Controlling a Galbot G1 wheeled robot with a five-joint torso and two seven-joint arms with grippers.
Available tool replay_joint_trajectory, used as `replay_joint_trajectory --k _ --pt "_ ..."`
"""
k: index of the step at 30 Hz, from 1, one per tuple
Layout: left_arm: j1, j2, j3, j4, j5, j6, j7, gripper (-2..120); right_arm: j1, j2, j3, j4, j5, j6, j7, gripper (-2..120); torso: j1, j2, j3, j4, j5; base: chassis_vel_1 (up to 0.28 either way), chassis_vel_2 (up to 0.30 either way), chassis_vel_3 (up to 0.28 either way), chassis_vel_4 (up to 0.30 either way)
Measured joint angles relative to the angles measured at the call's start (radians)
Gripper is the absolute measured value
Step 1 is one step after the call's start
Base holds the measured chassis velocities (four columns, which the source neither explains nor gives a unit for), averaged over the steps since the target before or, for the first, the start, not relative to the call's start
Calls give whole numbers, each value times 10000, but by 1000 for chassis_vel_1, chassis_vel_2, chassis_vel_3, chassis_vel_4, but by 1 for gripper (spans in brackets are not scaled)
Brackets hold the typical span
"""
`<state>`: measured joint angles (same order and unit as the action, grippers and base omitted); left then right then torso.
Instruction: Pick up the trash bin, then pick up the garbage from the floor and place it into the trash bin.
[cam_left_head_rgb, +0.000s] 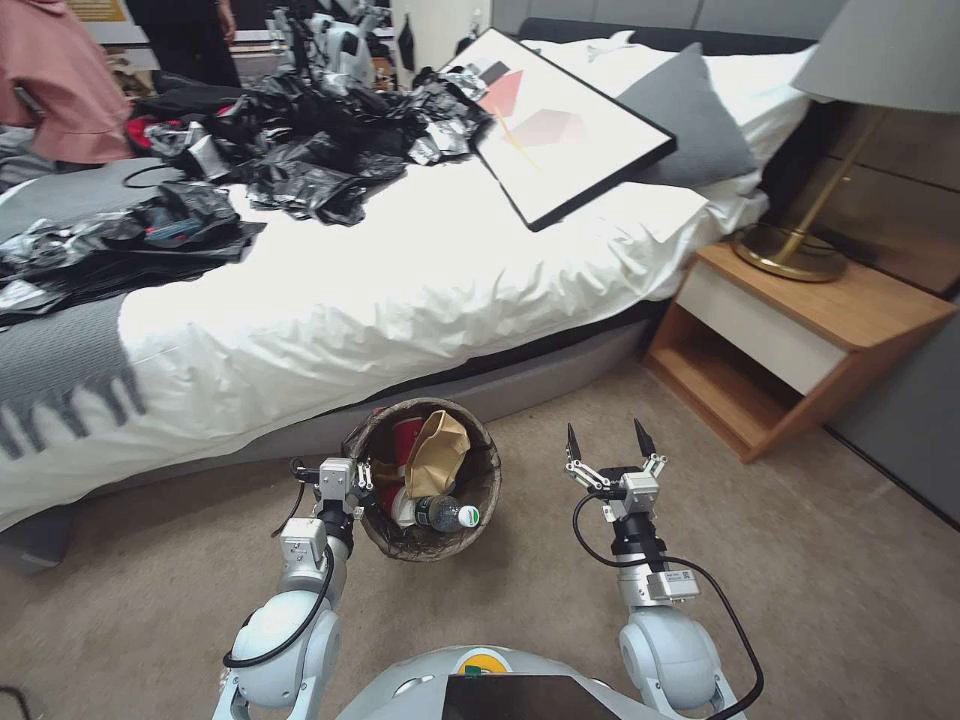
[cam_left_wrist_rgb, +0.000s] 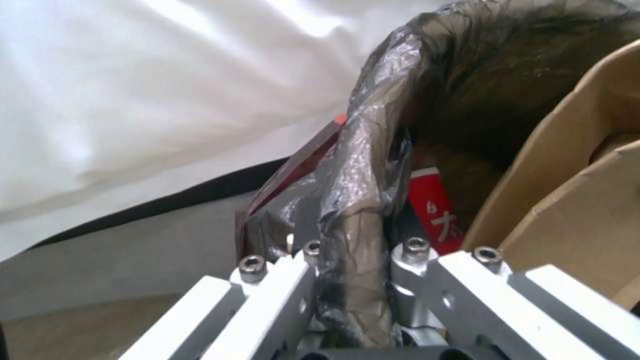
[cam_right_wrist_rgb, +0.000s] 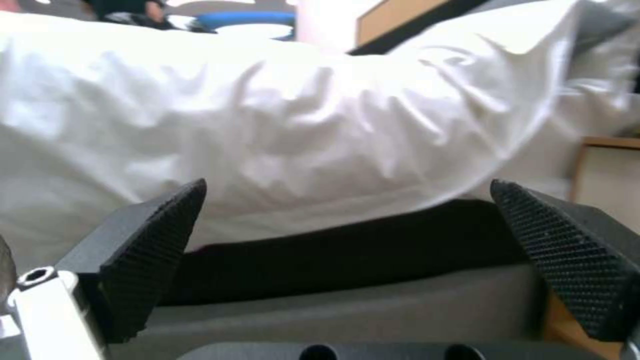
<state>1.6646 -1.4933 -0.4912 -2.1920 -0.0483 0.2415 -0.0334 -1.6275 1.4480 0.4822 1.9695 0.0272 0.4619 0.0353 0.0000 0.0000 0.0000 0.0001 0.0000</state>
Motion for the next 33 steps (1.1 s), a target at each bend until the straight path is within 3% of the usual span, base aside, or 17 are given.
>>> replay_joint_trajectory --k 33 --pt "42 30 18 -57 -16 14 -14 3 87 -71 -25 99 27 -118 21 100 0 0 0 -3 0 127 121 125 124"
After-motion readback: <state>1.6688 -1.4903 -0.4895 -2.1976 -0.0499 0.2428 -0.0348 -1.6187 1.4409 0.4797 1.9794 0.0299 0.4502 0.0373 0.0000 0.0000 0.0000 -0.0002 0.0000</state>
